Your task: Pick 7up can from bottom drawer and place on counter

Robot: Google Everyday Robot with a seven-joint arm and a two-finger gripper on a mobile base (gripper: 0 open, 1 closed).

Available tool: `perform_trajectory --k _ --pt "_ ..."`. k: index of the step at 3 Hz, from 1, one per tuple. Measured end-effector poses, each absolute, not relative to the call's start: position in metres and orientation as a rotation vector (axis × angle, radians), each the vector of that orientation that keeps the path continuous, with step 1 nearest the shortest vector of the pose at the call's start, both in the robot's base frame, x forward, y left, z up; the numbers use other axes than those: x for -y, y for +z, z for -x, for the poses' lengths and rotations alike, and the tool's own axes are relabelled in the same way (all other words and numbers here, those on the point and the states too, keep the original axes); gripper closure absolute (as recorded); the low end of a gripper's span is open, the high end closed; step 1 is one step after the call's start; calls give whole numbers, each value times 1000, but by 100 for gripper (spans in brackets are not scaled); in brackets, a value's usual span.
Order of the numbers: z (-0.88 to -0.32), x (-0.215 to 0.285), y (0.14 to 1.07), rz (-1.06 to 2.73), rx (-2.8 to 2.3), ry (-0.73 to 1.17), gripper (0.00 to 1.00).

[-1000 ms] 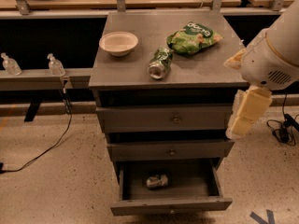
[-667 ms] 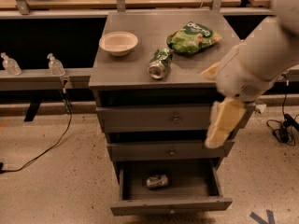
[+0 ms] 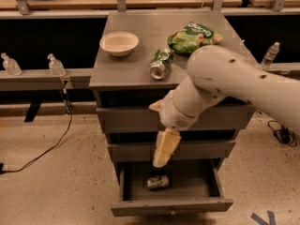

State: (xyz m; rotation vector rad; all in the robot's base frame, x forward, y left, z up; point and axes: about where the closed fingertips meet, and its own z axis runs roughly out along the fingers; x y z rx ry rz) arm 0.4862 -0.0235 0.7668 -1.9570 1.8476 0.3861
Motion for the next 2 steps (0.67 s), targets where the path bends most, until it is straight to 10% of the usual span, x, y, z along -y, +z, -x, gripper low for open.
perform_trajectory --k 2 --pt "-486 6 760 1991 -1827 411 0"
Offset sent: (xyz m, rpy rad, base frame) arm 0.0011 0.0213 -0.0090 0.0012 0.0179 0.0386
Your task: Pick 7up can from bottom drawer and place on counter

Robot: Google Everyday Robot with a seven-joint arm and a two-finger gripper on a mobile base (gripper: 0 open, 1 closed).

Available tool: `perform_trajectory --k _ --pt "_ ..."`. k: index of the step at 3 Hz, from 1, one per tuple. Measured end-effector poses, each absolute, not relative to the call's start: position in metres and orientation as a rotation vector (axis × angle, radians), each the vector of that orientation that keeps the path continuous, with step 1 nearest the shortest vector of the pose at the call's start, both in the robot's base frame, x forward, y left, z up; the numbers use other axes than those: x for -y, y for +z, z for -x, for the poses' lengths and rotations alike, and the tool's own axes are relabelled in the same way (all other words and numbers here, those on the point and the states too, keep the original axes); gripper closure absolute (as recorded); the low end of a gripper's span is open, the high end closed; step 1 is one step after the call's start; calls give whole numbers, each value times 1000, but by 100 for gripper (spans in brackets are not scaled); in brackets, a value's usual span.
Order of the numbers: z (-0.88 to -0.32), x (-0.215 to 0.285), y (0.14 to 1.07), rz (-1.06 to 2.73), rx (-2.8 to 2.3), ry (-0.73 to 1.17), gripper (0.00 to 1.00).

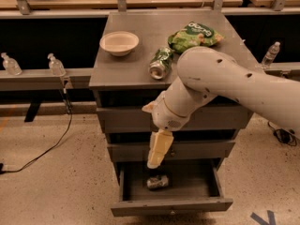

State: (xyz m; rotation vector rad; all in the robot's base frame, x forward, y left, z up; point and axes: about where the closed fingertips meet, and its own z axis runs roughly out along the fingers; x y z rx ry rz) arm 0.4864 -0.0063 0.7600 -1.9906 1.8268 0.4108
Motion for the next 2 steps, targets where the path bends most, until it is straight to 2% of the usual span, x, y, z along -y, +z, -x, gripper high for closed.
perform_trajectory --k 1,2 --pt "-501 -6 726 2010 -1784 438 0" --pt "-515 -26 645 2025 -1737 481 0"
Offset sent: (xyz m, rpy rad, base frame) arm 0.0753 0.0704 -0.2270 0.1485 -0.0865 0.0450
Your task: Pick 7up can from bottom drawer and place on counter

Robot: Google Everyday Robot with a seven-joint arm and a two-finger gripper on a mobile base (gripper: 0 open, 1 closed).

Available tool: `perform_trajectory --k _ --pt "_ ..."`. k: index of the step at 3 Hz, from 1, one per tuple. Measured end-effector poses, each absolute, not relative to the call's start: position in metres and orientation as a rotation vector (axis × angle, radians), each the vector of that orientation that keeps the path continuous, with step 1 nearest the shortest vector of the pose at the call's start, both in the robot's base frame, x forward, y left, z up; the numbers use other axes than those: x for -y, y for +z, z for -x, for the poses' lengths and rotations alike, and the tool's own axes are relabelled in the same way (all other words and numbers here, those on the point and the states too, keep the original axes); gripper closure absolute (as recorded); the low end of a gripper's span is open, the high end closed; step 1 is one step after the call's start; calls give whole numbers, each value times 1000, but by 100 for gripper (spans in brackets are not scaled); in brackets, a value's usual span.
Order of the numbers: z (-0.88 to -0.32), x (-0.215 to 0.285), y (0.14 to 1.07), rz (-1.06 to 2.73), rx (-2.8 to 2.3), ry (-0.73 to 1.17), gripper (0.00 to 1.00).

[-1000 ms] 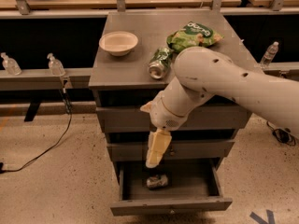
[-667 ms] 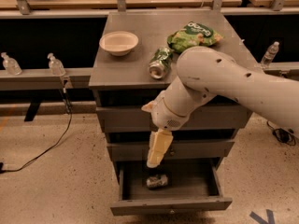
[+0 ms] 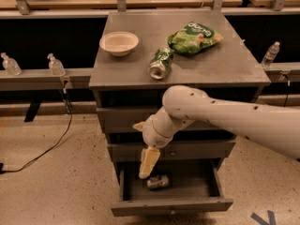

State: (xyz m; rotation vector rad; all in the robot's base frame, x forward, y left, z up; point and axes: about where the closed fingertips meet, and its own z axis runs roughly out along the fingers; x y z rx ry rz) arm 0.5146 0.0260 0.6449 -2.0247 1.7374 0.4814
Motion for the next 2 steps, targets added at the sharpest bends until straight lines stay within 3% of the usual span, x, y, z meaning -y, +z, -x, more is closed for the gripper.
perform_trajectory --k 1,2 --pt "-540 -56 565 1972 -1703 464 0" --pt "-540 -56 565 1972 -1703 464 0"
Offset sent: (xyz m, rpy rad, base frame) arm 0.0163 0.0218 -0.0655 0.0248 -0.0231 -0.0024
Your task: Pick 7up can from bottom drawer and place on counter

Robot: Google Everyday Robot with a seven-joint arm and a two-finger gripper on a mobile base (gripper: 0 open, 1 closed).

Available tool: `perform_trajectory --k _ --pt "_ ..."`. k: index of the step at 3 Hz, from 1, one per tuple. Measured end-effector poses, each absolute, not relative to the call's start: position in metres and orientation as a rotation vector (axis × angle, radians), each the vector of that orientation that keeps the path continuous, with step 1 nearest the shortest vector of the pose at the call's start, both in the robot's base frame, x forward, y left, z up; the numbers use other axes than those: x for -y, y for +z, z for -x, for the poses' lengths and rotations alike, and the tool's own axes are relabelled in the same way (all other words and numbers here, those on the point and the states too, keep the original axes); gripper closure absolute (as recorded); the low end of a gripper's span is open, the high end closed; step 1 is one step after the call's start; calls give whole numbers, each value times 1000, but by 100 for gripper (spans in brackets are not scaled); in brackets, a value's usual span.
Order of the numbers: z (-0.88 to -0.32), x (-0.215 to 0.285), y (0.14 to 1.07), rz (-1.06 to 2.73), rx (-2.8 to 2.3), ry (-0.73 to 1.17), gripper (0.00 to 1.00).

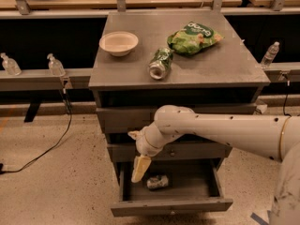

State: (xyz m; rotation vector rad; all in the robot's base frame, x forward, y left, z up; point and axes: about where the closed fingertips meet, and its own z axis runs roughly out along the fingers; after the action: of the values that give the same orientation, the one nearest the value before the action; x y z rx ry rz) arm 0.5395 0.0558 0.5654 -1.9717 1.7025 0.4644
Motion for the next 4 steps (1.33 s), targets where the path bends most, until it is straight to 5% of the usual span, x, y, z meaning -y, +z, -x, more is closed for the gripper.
perform_trajectory --k 4 --pt "-545 -17 402 1937 -1850 342 0"
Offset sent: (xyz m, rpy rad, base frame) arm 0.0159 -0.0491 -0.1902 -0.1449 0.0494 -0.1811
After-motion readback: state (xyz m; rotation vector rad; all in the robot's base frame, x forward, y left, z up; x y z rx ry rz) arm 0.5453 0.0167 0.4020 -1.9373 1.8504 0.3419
